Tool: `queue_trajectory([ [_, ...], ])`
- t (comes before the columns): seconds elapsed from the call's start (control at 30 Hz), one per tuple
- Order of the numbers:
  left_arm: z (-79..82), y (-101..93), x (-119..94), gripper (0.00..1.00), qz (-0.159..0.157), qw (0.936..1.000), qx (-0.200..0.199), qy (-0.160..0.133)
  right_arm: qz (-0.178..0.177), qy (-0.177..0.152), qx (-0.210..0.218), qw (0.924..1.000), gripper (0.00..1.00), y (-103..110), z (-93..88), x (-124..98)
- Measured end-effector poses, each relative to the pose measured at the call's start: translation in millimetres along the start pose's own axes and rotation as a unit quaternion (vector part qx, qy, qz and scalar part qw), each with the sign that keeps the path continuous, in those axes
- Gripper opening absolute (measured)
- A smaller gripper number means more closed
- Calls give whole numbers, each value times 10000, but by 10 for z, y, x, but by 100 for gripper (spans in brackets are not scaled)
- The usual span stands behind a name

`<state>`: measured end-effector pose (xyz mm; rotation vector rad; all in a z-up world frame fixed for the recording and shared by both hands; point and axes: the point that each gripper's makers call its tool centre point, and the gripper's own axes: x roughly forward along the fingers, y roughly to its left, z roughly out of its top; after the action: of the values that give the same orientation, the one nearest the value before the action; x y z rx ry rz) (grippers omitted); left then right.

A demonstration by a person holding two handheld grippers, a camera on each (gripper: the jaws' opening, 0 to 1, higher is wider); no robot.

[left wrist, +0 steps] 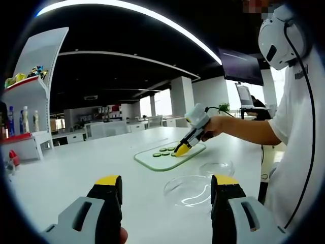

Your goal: Open the petri dish lid, add cucumber slices into the petri dish, and close the lid

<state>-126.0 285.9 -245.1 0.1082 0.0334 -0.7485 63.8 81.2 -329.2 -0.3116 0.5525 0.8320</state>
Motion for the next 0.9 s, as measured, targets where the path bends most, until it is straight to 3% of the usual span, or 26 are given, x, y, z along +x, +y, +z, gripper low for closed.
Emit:
queue_trajectory([
  [0.9,11,-33,1,71,-37,10000,8,-28,-39,-187,4,9998,19,-2,111,-147],
])
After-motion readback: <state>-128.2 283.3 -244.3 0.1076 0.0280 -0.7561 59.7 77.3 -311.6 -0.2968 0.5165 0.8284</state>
